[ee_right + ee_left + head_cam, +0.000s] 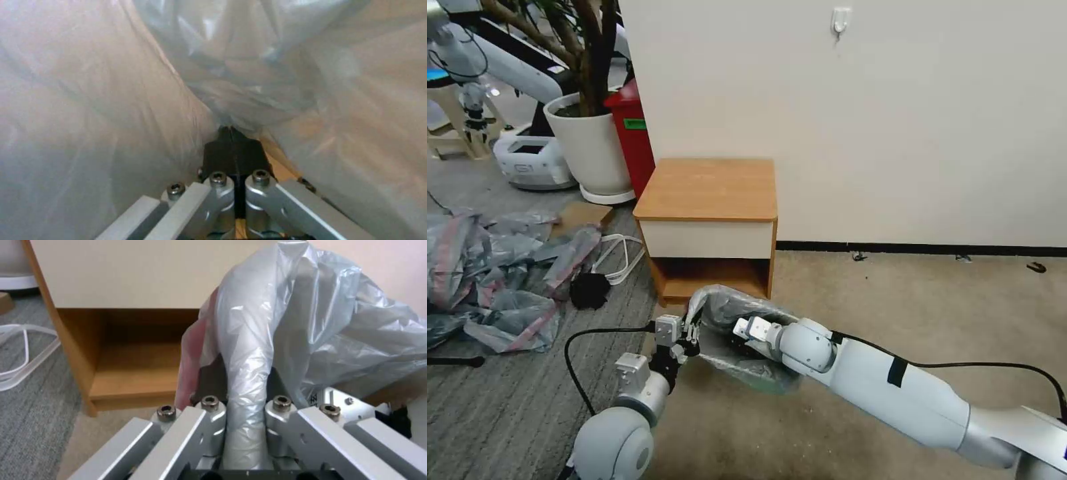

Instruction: Pick up the garbage bag from the table and place it over the trash can.

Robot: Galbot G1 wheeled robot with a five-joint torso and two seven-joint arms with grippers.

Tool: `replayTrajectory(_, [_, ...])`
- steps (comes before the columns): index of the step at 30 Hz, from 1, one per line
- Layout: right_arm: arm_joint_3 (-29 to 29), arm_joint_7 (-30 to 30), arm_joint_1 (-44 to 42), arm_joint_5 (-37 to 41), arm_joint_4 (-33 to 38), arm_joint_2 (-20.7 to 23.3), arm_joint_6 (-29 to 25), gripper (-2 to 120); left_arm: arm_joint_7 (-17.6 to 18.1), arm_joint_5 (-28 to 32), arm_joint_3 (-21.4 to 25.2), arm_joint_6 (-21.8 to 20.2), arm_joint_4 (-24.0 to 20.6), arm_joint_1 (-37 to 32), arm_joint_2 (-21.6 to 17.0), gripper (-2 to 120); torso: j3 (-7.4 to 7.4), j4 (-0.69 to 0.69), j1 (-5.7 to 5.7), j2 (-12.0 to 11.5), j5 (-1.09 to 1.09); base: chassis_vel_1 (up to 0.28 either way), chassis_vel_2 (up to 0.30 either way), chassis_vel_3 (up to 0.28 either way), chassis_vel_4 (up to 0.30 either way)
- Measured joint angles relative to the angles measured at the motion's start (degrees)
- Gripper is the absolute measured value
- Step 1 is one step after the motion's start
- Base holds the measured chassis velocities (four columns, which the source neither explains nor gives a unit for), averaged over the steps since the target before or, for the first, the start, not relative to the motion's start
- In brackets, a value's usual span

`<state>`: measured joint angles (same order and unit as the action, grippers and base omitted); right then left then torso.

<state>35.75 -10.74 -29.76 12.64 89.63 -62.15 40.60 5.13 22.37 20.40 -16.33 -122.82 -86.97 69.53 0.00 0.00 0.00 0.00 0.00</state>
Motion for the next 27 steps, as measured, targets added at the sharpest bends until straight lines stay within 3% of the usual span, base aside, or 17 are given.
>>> replayTrajectory(27, [0.7,0.4,1.0,0.4,6.5,1.8,0.0,0,0.8,1.9,1.2,-0.2,1.7,1.1,-0.5,6,0.0,0.0,0.0,0.0,0.0,0.0,0.0,0.0,0.0])
